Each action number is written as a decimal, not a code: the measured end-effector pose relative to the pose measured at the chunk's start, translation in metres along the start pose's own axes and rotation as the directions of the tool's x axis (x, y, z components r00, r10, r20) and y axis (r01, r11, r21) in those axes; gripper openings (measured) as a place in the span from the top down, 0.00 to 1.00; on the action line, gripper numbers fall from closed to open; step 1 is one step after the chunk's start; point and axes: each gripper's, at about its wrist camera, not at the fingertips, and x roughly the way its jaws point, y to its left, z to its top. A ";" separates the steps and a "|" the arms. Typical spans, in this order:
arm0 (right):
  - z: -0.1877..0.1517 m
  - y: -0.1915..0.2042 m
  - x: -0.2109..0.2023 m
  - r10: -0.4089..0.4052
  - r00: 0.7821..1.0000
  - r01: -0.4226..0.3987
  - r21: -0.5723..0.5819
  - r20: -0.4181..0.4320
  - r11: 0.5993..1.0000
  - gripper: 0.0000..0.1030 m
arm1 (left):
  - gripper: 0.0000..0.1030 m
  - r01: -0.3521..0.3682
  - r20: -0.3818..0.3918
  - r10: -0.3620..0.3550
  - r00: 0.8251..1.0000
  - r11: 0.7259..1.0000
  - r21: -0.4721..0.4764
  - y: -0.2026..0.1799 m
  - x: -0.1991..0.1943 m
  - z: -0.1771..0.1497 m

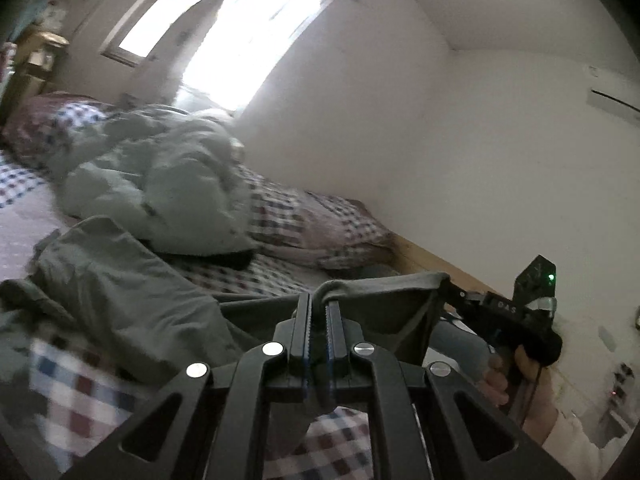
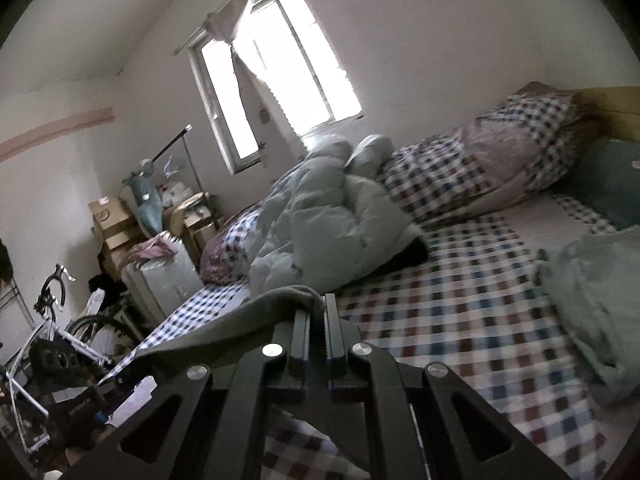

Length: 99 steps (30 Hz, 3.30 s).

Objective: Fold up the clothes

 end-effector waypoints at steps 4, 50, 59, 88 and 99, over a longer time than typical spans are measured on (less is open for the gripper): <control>0.004 -0.023 -0.030 -0.027 0.999 0.026 0.029 0.041 0.999 0.96 | 0.96 0.071 -0.042 -0.071 0.997 0.997 0.018 -0.021 0.019 -0.009; -0.067 -0.231 -0.047 -0.549 0.804 0.584 0.127 -0.229 0.802 0.52 | 0.26 0.305 -0.571 -0.145 0.808 0.932 0.195 -0.147 0.115 -0.173; -0.077 -0.172 -0.004 -0.423 0.881 0.443 0.054 -0.214 0.895 0.52 | 0.26 0.092 -0.453 0.000 0.892 0.979 0.181 -0.117 0.118 -0.146; -0.116 -0.056 0.077 -0.222 0.949 0.200 -0.118 -0.223 0.973 0.41 | 0.24 -0.489 -0.155 0.464 0.872 0.838 -0.244 0.086 0.058 -0.053; -0.121 -0.030 0.092 -0.140 0.962 0.104 -0.159 -0.236 0.982 0.41 | 0.24 -0.565 -0.169 0.547 0.820 0.724 -0.396 0.159 0.024 -0.040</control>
